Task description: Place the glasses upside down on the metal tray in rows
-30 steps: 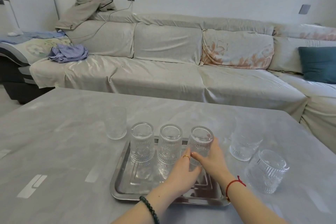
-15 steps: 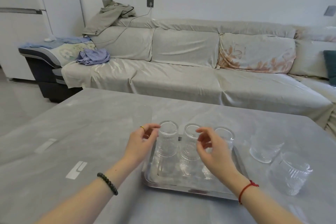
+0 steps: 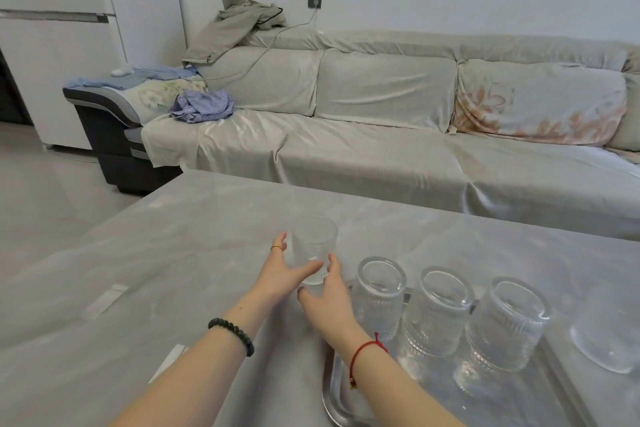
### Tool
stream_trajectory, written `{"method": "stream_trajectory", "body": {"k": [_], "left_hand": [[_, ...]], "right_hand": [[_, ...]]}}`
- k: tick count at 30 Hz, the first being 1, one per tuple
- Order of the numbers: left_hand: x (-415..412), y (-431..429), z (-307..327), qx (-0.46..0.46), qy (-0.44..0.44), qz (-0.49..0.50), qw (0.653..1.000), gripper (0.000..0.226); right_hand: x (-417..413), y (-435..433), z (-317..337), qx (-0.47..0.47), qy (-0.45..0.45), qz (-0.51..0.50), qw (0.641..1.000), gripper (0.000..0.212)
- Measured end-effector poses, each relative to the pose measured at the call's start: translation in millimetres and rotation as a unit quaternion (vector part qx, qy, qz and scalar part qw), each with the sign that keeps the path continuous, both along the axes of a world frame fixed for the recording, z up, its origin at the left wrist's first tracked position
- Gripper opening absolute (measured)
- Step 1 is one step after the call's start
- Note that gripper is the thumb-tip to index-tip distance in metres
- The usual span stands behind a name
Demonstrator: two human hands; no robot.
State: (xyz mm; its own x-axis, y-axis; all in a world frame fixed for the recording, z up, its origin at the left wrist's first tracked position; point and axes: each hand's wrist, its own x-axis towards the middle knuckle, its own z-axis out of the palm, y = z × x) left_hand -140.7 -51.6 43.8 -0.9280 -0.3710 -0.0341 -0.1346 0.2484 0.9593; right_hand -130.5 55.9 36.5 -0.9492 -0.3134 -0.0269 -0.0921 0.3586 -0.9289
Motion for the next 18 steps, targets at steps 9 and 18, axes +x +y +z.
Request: {"method": "stream_trajectory", "body": {"k": [9, 18], "left_hand": [[-29, 11, -12, -0.024, 0.065, 0.049, 0.996, 0.082], [33, 7, 6, 0.161, 0.037, 0.082, 0.983, 0.031]], "right_hand": [[-29, -16, -13, -0.05, 0.008, -0.087, 0.995, 0.078], [18, 5, 5, -0.108, 0.031, -0.015, 0.994, 0.083]]}}
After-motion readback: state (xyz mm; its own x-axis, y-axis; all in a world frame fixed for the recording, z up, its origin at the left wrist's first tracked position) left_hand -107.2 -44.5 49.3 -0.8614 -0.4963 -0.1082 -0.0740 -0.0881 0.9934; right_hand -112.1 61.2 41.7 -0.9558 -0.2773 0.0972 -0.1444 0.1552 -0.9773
